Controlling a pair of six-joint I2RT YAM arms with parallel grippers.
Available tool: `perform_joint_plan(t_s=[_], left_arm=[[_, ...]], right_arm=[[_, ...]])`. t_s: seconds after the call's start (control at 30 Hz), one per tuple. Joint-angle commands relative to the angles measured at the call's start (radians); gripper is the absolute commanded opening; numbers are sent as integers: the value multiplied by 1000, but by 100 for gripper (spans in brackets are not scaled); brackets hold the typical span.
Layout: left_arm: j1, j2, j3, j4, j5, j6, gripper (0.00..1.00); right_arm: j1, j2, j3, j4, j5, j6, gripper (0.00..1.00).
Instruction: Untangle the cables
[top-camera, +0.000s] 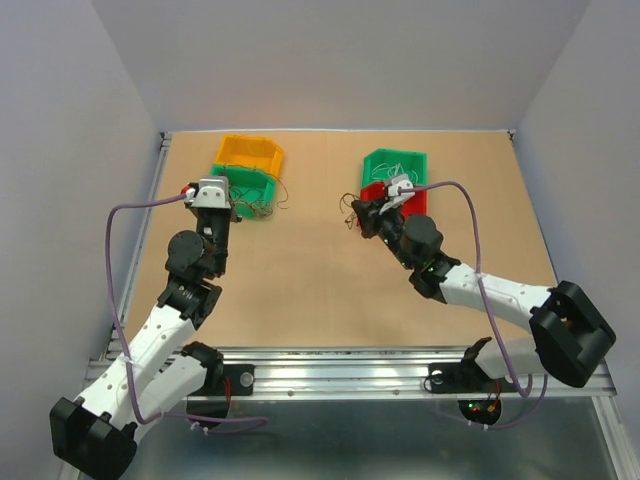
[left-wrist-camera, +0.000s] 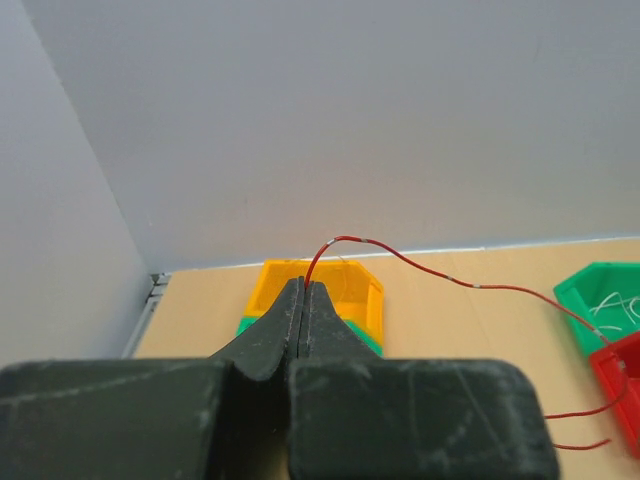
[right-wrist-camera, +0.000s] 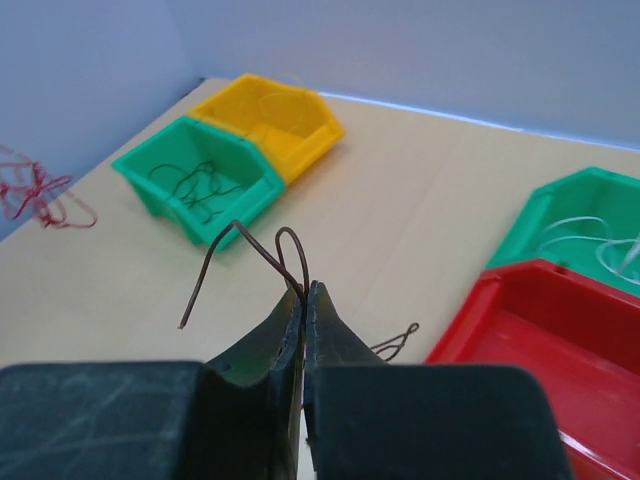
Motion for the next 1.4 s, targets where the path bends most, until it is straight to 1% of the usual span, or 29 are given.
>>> perform_joint_plan(t_s=[0.0,0.03,0.07,0.13,0.23,0.37,0.5,0.57,0.6,0.63,0.67,0.7,0.77,0.8,0.83,0.87,0.9,1.0,1.13,1.17,1.2,1.27,1.3,1.37], left_arm=[[4,0,-3,61,55,-15,0],[4,3,-3,61,57,-15,0],[4,5,-3,61,64,-13,0],[5,7,-5,61,70,-13,0],[4,7,-5,61,78,-13,0],[4,8,-7,59,81,-12,0],[4,11,-8,59,89,-10,0],[4,14,-7,61,93,-9,0],[4,19,-7,61,95,-7,0],[4,17,-7,61,99,-9,0],[4,20,-7,61,100,-7,0],[4,22,-7,61,110,-7,0],[4,23,-8,58,138,-9,0],[5,23,-10,56,152,-10,0],[4,23,-13,53,185,-12,0],[4,22,-11,53,185,-13,0],[4,26,-13,48,217,-15,0],[4,37,-7,35,253,-15,0],[4,46,4,24,256,-13,0],[4,48,3,22,259,-15,0],[4,49,4,21,258,-12,0],[4,59,10,22,224,-10,0],[4,77,16,22,155,-9,0],[5,105,46,21,77,-3,0]], right_arm=[[-3,-49,61,-31,295,6,1],[-7,-53,57,-33,326,6,1],[-17,-58,50,-36,388,4,1],[-27,-67,44,-47,447,4,1],[-78,-66,36,-63,513,12,1],[-136,-35,39,-74,507,38,1],[-225,26,50,-80,446,79,1],[-237,57,59,-82,444,81,1],[-236,63,60,-86,442,76,15],[-238,65,60,-91,439,76,32],[-238,62,60,-94,430,76,45],[-236,45,59,-106,409,79,63],[-238,17,44,-120,374,84,70],[-238,-18,34,-125,311,84,73],[-238,-38,22,-126,260,78,74],[-238,-53,13,-125,198,72,74],[-238,-79,-8,-125,80,63,74],[-236,-92,-38,-107,-95,61,74],[-236,-67,-47,-91,-134,64,73],[-236,-40,-41,-90,-157,58,72],[-236,-26,-33,-90,-244,43,73],[-236,11,-3,-88,-323,37,74],[-234,49,8,-83,-372,38,74],[-228,86,40,-67,-383,47,74]])
